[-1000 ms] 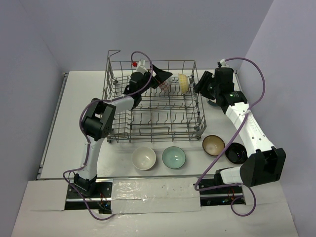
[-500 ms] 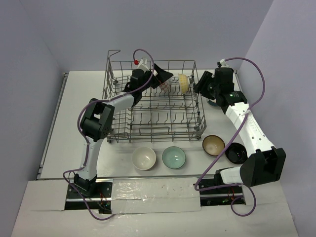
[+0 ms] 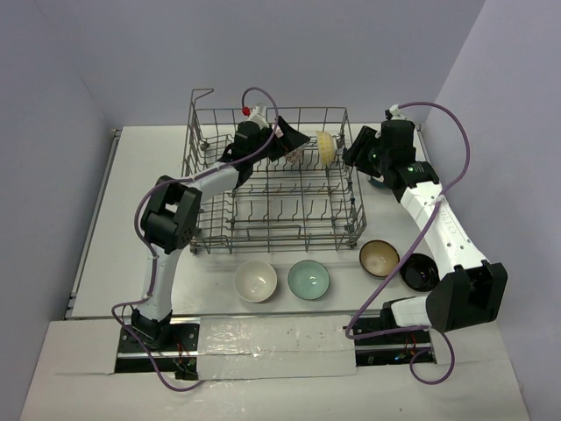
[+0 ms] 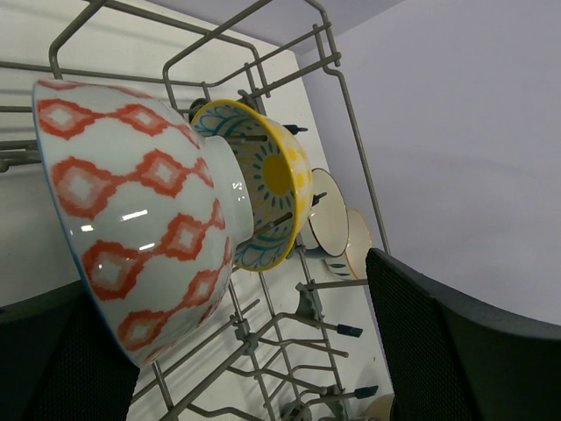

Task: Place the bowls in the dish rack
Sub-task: Insert the bowl into the dish rack.

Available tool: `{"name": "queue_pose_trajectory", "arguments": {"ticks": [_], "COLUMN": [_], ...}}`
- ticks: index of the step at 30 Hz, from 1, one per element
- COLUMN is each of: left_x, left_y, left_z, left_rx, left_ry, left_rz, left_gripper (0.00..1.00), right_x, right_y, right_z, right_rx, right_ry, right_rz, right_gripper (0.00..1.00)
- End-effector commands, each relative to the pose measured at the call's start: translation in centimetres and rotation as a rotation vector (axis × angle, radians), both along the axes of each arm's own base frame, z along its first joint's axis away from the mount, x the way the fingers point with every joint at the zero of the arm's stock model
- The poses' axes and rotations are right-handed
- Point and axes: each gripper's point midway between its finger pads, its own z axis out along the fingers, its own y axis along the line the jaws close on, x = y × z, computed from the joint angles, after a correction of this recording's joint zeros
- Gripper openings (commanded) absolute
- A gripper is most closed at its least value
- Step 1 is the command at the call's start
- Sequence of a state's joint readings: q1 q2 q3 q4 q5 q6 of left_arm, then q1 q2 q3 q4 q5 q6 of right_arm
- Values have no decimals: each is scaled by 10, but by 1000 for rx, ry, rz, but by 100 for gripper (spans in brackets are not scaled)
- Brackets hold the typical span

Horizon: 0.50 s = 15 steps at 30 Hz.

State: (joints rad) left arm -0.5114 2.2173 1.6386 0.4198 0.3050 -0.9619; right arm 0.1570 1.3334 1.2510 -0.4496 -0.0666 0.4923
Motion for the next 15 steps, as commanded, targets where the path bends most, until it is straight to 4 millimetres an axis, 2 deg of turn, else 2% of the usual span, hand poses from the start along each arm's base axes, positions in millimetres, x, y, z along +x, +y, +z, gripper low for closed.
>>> {"name": "queue_pose_trajectory", "arguments": {"ticks": [1, 15], "left_x": [-20, -21], "left_y": [-10, -3], "left_z": [60, 67], "left_rx": [-18, 62], "left_ry": [-109, -111], "left_rz": [-64, -59], "left_gripper": [99, 99], "right_x": [5, 5], "right_y": [1, 6], "right_z": [19, 19], "right_rx": [1, 17], "right_ry": [-65, -65], "right_rz": [13, 36], "right_gripper": [61, 61]}}
